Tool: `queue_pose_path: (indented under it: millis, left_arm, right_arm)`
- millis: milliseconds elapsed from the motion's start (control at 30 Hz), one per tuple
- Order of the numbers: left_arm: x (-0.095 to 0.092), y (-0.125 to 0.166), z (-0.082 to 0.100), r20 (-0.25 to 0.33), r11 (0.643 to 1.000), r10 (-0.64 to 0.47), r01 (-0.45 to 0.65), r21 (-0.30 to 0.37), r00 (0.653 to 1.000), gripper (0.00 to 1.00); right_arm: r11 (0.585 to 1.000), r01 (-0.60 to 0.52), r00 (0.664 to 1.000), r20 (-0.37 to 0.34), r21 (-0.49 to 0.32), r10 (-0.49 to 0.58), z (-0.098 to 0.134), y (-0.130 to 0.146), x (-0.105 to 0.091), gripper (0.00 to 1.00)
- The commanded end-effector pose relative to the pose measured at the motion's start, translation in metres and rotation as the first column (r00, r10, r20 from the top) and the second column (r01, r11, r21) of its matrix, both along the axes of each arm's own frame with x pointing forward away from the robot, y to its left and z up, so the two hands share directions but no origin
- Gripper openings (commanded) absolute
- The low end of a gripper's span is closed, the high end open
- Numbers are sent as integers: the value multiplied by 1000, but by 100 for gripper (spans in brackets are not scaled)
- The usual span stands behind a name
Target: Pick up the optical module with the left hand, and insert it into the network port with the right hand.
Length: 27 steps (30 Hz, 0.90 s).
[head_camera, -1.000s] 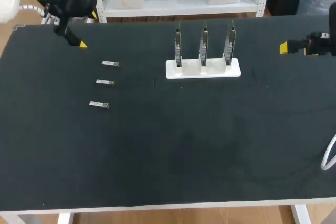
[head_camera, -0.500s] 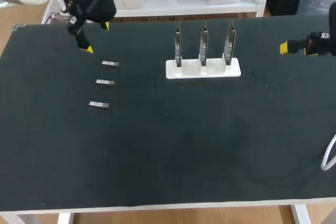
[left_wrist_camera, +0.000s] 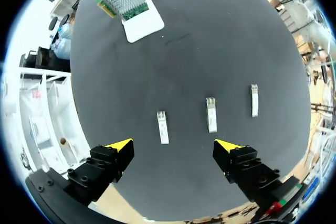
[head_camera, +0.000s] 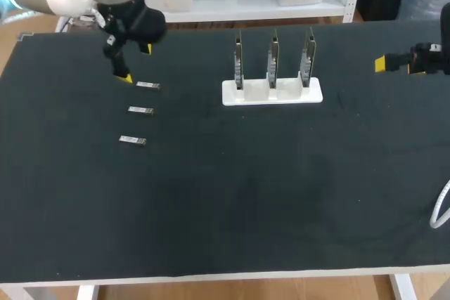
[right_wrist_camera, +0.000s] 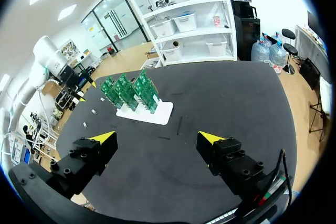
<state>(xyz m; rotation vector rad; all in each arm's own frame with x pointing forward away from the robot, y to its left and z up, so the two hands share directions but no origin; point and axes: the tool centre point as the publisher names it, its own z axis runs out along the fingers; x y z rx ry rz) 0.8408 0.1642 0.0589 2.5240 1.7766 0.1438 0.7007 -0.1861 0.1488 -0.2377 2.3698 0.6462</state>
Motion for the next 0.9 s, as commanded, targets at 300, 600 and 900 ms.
queue_pose_path:
  millis: [300,600,900]
  left_arm:
    - [-3,0,-20,22,997,74,-73,-15,997,100]
    - [3,4,-38,40,982,189,-190,23,981,100]
    - [7,0,-38,32,976,216,-216,0,976,100]
  right_arm:
    - [1000,7,1000,-1,-6,-7,1,1,-1,100]
    - [1000,7,1000,-1,-6,-7,1,1,-1,100]
    - [1000,7,1000,-1,-6,-7,1,1,-1,100]
